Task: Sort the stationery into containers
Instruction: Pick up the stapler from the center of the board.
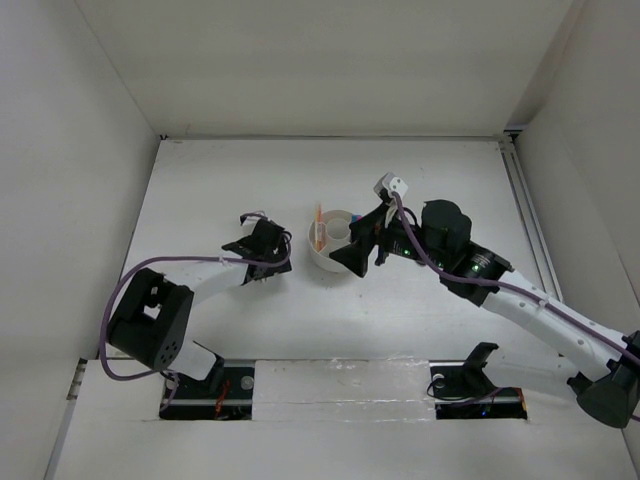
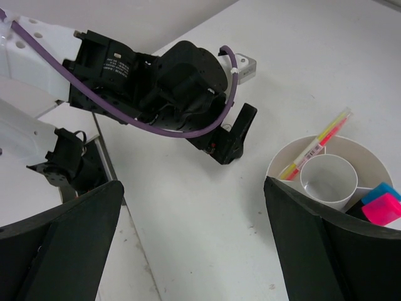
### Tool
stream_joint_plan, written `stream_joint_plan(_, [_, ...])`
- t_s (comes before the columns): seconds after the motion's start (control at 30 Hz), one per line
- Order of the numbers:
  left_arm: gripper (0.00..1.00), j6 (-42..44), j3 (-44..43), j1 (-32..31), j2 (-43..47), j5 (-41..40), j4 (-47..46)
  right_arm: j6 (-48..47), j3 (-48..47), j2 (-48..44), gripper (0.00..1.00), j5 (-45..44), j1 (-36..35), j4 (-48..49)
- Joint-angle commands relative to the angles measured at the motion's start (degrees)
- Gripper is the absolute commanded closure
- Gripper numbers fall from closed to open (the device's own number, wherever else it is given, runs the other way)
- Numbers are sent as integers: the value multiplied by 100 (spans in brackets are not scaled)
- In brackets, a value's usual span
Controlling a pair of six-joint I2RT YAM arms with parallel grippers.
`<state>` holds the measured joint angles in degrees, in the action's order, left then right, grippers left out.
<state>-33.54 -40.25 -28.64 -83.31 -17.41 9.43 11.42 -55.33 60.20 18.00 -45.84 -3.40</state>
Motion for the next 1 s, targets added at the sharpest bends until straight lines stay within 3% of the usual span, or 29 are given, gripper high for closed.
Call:
stream_joint_plan(0.0, [15, -285, -62, -133, -133, 133, 261, -17, 22, -114, 0, 19, -47, 296])
stream_joint_plan(0.03, [29, -337, -62, -133, -185, 133, 261, -17, 22, -53, 0, 19, -47, 296])
stream_joint_plan(0.17, [42, -452, -10, -133, -186, 133, 384, -17, -30, 0, 0, 19, -47, 296])
stream_joint_plan(0.37, [42, -575, 105, -133, -186, 237, 384, -17, -30, 114, 0, 19, -47, 296])
stream_joint_plan(0.7, [61, -979, 474, -317, 236, 396, 437, -17, -136, 281, 0, 72, -47, 296])
stream_joint_plan(0.83, [73, -1032, 527, -317, 236, 449, 437, -17, -136, 281, 0, 72, -47, 296])
stream_joint_plan(0.9, [94, -1032, 527, -317, 183, 449, 437, -17, -136, 281, 0, 72, -47, 296])
stream_joint_plan(0.93, [100, -1032, 527, -317, 183, 449, 437, -17, -136, 281, 0, 72, -47, 296])
stream_joint_plan(0.97, [100, -1032, 527, -317, 183, 449, 437, -17, -136, 281, 0, 72, -47, 296])
